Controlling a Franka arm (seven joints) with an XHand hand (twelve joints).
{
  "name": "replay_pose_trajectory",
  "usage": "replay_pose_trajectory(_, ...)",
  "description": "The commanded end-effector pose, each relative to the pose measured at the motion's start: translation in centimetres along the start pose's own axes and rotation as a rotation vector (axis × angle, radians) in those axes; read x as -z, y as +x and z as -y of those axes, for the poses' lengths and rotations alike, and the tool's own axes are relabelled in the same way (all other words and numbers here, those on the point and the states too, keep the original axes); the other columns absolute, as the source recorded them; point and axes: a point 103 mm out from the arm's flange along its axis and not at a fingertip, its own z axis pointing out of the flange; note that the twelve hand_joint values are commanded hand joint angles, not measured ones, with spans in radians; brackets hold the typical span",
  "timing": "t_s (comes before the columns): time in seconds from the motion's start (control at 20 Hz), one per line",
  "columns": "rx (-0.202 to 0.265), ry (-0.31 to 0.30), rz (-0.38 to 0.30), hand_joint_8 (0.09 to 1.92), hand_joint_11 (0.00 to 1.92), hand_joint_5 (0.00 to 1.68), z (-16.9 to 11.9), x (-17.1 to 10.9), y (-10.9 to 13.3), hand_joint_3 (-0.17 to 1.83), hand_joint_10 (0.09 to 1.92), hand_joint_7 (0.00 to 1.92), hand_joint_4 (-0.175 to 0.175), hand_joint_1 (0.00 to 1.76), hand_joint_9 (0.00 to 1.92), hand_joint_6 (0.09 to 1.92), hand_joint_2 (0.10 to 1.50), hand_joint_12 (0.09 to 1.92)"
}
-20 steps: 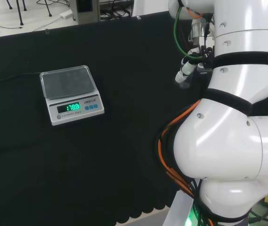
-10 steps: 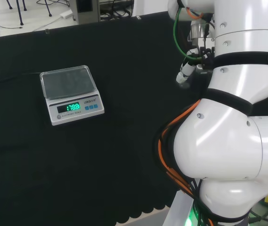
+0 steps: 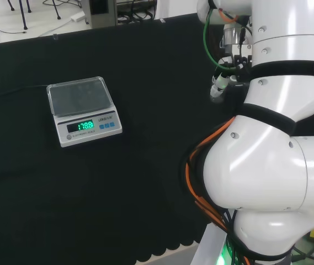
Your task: Pick up the beaker.
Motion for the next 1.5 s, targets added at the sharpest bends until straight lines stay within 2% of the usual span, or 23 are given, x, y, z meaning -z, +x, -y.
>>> replay_pose_trajectory(0.05,0.01,-0.026,-0.008,0.77,0.83,0.47,-0.5,0.0,0.5,-0.17,0.74,0.26,-0.103,1.08,0.82,0.84,1.04,1.14)
replay_pose_trajectory(0.25,0.014,-0.035,-0.003,0.83,0.97,0.58,-0.6,0.0,0.7,-0.17,0.71,0.4,-0.138,1.12,0.95,0.94,1.08,1.06)
replay_pose_trajectory(0.55,0.02,-0.052,0.014,0.88,1.03,0.69,-0.4,0.3,1.0,-0.17,0.71,0.58,-0.153,1.14,0.99,0.98,1.13,1.03)
replay_pose_trajectory(1.0,0.038,-0.061,0.035,0.89,1.07,0.73,1.1,1.6,1.3,-0.17,0.72,0.64,-0.153,1.16,1.01,0.99,1.16,1.01)
replay_pose_trajectory(1.15,0.051,-0.06,0.046,0.9,1.09,0.84,1.8,2.3,1.7,-0.08,0.75,0.65,-0.17,1.13,1.01,1.14,1.19,1.0)
replay_pose_trajectory(1.5,0.064,-0.081,0.054,0.92,1.1,0.87,4.3,4.2,2.2,-0.04,0.77,0.68,-0.175,1.13,1.02,1.17,1.19,1.0)
